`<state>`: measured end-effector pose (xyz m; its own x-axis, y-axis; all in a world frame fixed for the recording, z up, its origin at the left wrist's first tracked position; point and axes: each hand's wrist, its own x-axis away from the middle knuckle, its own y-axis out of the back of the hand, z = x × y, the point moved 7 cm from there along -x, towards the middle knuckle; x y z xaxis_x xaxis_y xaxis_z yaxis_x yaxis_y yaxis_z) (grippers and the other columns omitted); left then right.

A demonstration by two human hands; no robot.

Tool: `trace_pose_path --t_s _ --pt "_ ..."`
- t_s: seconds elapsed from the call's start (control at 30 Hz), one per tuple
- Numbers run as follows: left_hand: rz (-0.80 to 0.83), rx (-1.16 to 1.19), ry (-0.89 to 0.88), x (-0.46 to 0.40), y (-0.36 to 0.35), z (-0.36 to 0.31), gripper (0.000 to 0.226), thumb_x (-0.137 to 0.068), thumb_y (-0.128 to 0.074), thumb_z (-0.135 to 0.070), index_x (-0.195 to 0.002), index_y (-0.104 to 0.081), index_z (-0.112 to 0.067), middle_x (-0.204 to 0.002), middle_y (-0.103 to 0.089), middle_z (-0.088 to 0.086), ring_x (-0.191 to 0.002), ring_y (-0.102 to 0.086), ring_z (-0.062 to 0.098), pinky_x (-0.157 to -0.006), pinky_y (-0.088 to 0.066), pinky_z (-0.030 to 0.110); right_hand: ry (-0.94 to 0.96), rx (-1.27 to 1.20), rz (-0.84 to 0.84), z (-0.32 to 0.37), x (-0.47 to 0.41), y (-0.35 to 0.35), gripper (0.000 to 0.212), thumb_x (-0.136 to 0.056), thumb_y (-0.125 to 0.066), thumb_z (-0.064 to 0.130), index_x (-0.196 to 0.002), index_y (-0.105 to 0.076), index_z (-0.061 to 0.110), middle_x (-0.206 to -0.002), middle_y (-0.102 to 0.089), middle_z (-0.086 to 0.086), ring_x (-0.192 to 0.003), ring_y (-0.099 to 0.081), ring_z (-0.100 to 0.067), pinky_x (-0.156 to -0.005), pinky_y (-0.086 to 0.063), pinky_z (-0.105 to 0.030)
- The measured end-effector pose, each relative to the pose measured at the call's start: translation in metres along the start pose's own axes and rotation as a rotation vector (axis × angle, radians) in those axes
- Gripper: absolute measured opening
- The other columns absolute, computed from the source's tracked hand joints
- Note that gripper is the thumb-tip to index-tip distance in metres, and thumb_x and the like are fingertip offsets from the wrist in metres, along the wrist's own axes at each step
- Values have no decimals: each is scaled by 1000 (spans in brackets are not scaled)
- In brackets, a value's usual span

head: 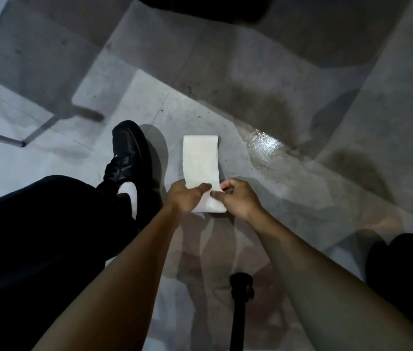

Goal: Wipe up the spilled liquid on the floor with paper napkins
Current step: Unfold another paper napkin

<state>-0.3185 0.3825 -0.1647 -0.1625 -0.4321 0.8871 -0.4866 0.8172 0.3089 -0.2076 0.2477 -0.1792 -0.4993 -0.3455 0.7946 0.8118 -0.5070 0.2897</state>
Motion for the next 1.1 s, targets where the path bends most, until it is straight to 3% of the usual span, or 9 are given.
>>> trace_pose_path --t_s 0.1,0.23,0.4,0.5,0.67,0.8,0.97,1.1 --pt "97 256 70 11 1 -12 57 -77 -87 -46 -118 -71 -10 -112 -77 9 -96 -75 32 -86 -62 51 16 -283 34 23 8 19 12 -86 -80 18 -87 -68 17 -85 -73 0 -77 -67 -16 -70 -53 -30" --pt "262 511 -24 40 -4 -60 41 -90 -77 -31 -122 -67 -7 -113 -76 15 -99 -75 33 -85 -62 51 113 -426 35 68 27 56 8 -90 -77 19 -88 -68 18 -87 -71 -4 -79 -65 -20 -65 -51 -31" --pt "491 617 -257 108 -12 -130 42 -103 -58 -20 -138 -55 2 -133 -64 26 -120 -65 41 -93 -59 52 397 -355 -114 126 80 122 12 -86 -80 12 -93 -71 16 -83 -68 0 -74 -60 -12 -70 -50 -28" --pt "659 638 -422 167 -18 -167 40 -107 -45 -8 -145 -47 5 -140 -57 30 -122 -62 40 -93 -58 49 537 -302 -211 156 132 163 11 -87 -79 13 -96 -73 13 -82 -67 2 -73 -59 -9 -71 -52 -31" --pt "729 626 -592 272 -12 -210 55 -94 -58 3 -147 -47 -10 -139 -62 22 -121 -65 39 -87 -59 52 768 -265 -273 199 226 224 16 -85 -79 14 -95 -73 25 -89 -75 3 -82 -68 -14 -80 -59 -43" --pt "853 660 -654 347 -4 -226 63 -91 -58 -2 -151 -43 -6 -147 -54 24 -133 -55 42 -99 -52 56 900 -242 -306 216 295 256 18 -88 -77 5 -101 -73 17 -91 -74 -2 -81 -66 -12 -75 -56 -34" --pt "850 613 -652 416 9 -236 57 -97 -57 -29 -149 -48 -5 -138 -63 19 -121 -66 33 -89 -59 46 996 -229 -419 228 359 275 12 -90 -75 7 -102 -75 11 -93 -76 -2 -82 -68 -8 -76 -53 -24" --pt "778 614 -670 426 14 -239 61 -97 -54 -41 -147 -50 -6 -134 -67 17 -117 -69 29 -88 -60 42 1028 -204 -606 230 382 286 13 -87 -79 11 -91 -77 22 -92 -75 5 -84 -70 -9 -80 -55 -23"
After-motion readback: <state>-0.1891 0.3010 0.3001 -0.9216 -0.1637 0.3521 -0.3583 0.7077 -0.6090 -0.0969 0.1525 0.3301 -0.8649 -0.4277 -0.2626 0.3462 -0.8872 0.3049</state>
